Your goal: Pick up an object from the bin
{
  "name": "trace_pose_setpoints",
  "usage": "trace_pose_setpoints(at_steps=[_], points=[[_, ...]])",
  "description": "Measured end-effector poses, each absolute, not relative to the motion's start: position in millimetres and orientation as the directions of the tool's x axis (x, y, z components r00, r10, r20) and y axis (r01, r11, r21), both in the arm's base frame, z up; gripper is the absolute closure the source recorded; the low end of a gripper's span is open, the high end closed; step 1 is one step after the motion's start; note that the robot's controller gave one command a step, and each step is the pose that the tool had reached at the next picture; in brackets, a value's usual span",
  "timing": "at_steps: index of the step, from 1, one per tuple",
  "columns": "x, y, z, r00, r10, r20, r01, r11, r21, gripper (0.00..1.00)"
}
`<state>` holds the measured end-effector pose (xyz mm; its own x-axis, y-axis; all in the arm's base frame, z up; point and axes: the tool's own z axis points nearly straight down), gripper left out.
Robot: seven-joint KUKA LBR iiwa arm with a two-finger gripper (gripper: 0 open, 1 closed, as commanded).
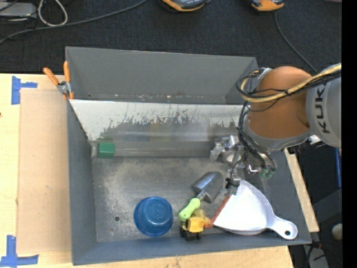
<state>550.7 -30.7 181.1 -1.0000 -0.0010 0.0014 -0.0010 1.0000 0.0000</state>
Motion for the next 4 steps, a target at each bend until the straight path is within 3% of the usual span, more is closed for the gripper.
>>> trace_pose_setpoints(at_steps=[1,2,3,4], points=[[550.7,-31,181,-1.0,-0.001,0.001,-0.001,1.0,0.0,0.0],[555.5,-32,157,-0.997,-0.072,-0.005,-0.072,0.997,0.0,0.0],[551.4,-30,136,-0.992,-0.129,0.004,-0.129,0.992,0.001,0.0],[572.3,-16,83,-0.969,-0.247,-0.002,-0.247,0.969,0.0,0.0]])
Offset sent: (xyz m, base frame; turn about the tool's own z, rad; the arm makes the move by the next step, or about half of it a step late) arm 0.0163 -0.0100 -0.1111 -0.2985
